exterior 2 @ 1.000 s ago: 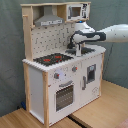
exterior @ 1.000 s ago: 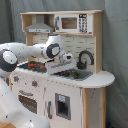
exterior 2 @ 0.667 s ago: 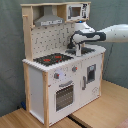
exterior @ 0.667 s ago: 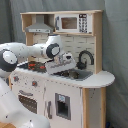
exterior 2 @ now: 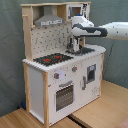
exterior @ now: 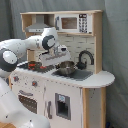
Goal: Play with the kitchen
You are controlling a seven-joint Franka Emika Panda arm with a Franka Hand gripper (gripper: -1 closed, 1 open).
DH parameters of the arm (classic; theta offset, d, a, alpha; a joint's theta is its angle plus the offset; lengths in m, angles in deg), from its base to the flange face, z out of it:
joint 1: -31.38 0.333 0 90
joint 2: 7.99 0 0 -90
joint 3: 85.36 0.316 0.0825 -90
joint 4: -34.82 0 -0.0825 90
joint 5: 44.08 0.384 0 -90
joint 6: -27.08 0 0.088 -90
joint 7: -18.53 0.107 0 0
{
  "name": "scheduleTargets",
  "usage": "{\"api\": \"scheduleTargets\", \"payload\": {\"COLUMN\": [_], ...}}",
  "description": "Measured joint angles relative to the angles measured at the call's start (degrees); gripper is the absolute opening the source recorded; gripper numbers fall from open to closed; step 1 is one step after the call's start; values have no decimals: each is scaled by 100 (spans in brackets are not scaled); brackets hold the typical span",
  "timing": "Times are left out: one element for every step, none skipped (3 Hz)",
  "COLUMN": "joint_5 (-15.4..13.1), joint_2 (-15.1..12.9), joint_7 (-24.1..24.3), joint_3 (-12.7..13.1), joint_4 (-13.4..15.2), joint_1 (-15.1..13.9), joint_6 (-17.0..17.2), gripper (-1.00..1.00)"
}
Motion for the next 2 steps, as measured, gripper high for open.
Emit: {"api": "scheduleTargets", "payload": {"joint_5": [0, 0], "joint_2": [-29, -27], "joint_7": [193, 552], "joint_3": [-80, 5], "joint_4": [-459, -826], "joint_1": [29, 327], "joint_6": [300, 434], "gripper": [-100, -100]}}
